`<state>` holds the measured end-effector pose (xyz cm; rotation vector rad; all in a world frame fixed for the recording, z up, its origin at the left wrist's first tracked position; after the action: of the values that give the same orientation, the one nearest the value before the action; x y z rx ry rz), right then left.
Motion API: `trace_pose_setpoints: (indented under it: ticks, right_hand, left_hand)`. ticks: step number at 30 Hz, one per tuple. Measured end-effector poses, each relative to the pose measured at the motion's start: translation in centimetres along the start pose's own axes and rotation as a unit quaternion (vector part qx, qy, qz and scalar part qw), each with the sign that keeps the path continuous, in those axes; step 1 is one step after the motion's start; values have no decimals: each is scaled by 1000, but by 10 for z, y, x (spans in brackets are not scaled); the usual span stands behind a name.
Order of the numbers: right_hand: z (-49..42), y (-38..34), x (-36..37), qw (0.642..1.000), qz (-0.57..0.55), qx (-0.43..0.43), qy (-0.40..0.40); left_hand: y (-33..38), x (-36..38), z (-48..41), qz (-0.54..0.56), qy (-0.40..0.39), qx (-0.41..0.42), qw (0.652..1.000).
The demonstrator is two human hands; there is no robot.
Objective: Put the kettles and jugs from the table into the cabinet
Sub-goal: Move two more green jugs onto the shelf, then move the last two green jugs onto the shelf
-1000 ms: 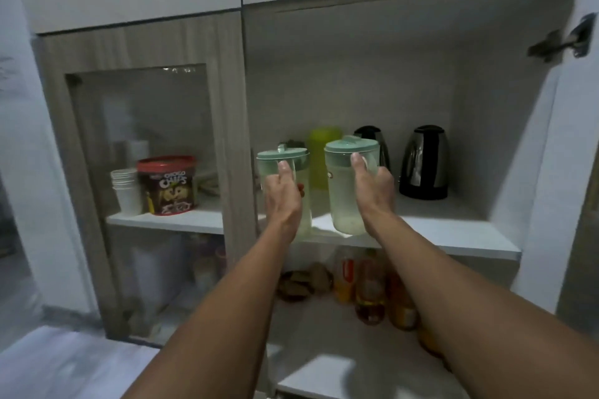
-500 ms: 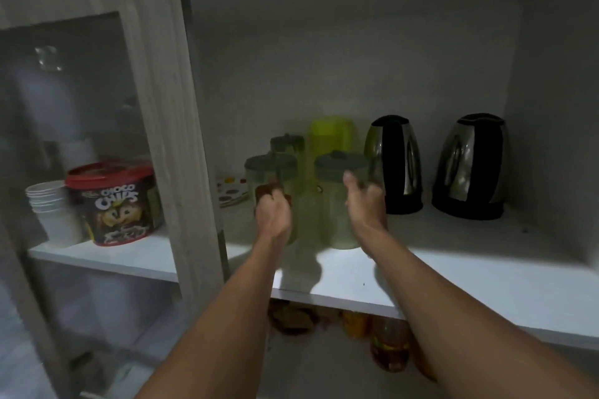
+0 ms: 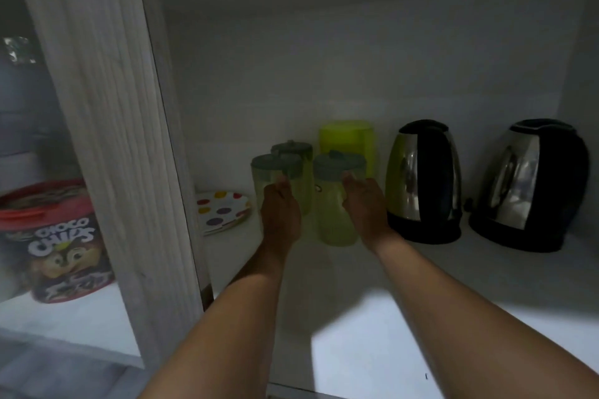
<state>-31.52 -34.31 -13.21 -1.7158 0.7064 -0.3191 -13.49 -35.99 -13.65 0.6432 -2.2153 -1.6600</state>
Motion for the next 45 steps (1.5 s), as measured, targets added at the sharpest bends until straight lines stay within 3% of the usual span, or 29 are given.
trace_pose_setpoints:
  ticks: [5,11,14,17,20,24,29,35,45]
  right_hand:
    - [-9,10,-2,999,-19,27,29]
    - [12,-8,-38,997,17,-44,57]
    - [34,-23,-61,985,103,-123,68]
    - [61,-37,-83,965,163,-192,71]
    - [96,-46,-103,959,175,-208,76]
    - [158,-58,-110,952,182,-247,20]
    - [232,-88,-92,939,176,-289,-60]
    - [355,-138,-41,927,133,-309,-167]
    - [661,-203,52,850,68,-374,-364]
  left_hand:
    - [1,-1,-1,-111,-24,-37,993]
    - [12,-14,27,-224,1,-30,974]
    - [36,-27,59,-266,-8,45,963]
    - [69,-44,101,-312,-10,185,932]
    - [97,-70,143,-334,-14,221,916]
    - [123,-121,189,-403,34,307,861]
    - [141,-215,224,-449,104,299,836]
    - [150,-359,256,-498,189,231,815]
    - [122,-659,344,-578,295,88,756]
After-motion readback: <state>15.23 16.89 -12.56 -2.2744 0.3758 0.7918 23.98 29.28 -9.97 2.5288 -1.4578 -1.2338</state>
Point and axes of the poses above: each hand's wrist, its own z-axis away from the middle knuckle, its own x-axis out of the palm, y = z × x, the point moved 7 cm from there along -z, towards the middle knuckle, and after that the axes turned 10 degrees about y, right-handed, at the moved point
